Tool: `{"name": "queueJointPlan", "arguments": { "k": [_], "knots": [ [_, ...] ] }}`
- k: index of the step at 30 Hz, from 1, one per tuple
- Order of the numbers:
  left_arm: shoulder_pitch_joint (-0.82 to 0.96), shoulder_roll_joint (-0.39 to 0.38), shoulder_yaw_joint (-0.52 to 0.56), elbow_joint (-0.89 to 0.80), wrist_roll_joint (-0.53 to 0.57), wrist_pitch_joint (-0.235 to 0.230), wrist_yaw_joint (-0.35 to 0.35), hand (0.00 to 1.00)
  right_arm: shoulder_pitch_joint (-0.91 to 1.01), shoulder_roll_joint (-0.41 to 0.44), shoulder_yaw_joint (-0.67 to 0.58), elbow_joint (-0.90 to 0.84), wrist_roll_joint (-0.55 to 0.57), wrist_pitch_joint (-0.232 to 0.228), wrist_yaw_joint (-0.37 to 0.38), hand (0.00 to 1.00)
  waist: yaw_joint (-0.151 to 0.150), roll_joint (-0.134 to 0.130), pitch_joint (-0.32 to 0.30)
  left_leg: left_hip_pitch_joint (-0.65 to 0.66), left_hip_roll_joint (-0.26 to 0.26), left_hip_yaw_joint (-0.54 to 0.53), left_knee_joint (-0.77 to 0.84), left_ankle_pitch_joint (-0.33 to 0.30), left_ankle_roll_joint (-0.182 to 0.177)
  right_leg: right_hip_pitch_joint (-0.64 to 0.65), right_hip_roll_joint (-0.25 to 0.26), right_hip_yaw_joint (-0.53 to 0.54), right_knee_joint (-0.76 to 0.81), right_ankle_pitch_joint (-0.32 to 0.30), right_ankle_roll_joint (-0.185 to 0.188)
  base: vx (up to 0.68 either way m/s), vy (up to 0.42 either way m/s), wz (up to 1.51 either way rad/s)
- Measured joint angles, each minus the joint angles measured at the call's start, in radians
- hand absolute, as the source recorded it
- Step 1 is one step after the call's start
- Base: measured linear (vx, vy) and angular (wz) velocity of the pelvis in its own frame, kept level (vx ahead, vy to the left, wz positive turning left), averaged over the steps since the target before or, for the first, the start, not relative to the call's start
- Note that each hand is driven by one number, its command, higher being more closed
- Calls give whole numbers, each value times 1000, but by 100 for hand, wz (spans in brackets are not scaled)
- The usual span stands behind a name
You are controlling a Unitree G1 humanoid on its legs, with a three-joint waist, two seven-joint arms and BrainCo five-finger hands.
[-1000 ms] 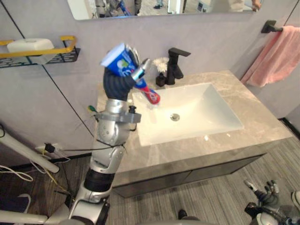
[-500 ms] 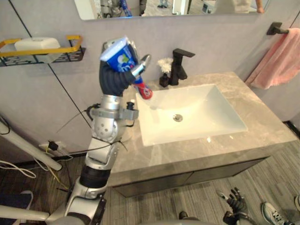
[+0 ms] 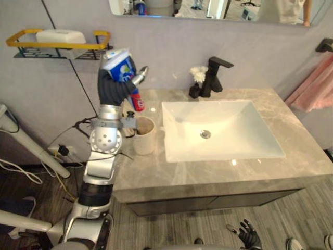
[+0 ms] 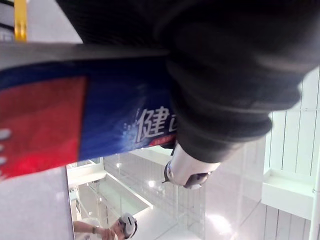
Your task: Organize washtable
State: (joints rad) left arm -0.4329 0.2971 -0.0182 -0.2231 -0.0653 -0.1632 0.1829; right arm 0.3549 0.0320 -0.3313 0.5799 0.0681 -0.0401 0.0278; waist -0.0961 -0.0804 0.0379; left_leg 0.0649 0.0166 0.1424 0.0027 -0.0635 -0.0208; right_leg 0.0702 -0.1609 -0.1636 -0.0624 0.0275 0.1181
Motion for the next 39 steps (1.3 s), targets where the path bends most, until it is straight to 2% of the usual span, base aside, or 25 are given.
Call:
{"name": "queueJointPlan", "arguments": {
  "k": [4, 20, 31, 39],
  "knots": [
    [56, 4, 30, 14, 0, 1, 0, 100, -2, -2, 33, 33, 0, -2, 3, 0, 2, -10, -2, 0, 0, -2, 0, 0, 0, 1, 0, -1, 0, 0, 0, -9, -8, 0],
    [174, -23, 30, 17, -14, 3, -9, 100, -2, 0, 36, 74, -1, -1, 18, 0, 3, -11, -2, 2, -1, -19, 0, 0, 0, 14, -1, -24, 0, -7, -3, -13, -15, 3],
    [176, -29, 28, 17, -11, 5, -5, 100, -2, -3, 58, 74, 0, -1, 18, 0, 2, -11, -2, 1, 0, -21, 3, 0, -1, 15, -1, -26, 0, -7, -3, -13, -13, 0],
    [123, -29, 28, 8, 21, 5, 39, 100, 0, -1, 75, 84, 0, -1, 20, 0, 2, -10, -2, 1, 0, -19, 4, 0, -1, 15, -1, -25, 0, -7, -3, 0, 0, 0]
  ]
}}
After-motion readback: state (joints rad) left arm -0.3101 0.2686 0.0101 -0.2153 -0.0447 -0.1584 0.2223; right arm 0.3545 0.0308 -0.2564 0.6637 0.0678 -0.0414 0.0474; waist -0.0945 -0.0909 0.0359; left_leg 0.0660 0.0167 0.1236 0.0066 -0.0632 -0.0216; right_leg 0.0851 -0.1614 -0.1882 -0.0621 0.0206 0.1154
